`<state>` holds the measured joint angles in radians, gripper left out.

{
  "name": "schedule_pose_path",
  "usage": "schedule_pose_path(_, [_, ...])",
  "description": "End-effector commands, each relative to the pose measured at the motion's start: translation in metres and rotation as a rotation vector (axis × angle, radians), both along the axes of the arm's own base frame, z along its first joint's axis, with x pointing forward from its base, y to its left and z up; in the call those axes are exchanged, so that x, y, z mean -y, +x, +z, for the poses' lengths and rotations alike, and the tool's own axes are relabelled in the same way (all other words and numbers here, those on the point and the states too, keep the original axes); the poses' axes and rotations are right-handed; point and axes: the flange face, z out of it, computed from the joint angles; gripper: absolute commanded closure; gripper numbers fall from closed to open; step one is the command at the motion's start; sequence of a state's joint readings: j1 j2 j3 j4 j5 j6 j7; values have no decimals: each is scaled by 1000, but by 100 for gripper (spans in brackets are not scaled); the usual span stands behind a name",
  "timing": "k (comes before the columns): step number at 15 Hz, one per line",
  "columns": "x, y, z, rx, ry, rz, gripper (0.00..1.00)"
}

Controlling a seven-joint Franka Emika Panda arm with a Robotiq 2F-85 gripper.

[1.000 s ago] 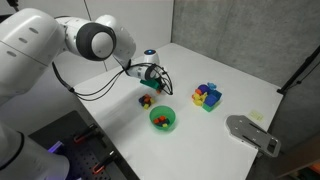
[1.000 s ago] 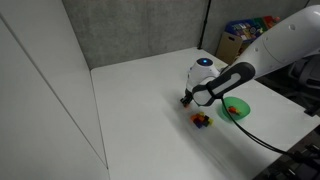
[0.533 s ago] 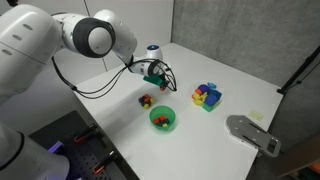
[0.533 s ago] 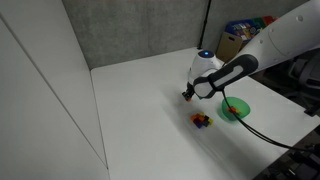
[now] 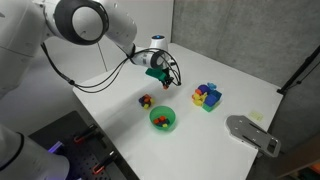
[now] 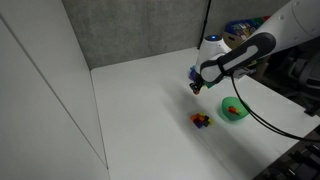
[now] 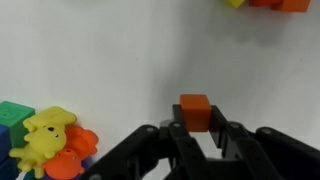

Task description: Put a small orange block in the bowl

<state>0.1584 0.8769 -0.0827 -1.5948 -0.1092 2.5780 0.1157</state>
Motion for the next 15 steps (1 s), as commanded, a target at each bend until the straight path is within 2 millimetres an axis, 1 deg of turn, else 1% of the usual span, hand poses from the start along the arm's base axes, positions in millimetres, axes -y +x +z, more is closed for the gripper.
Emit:
schedule_pose_path(1, [27, -31, 21, -51, -10, -37, 89])
schedule_pose_path(5, [58, -65, 34, -86, -22, -86, 90])
schedule_pose_path(10, [88, -108, 50, -130, -35, -140, 90])
schedule_pose_path(12, [99, -123, 50, -149, -40, -159, 89])
schedule_pose_path(15, [114, -139, 41, -165, -46, -175, 89])
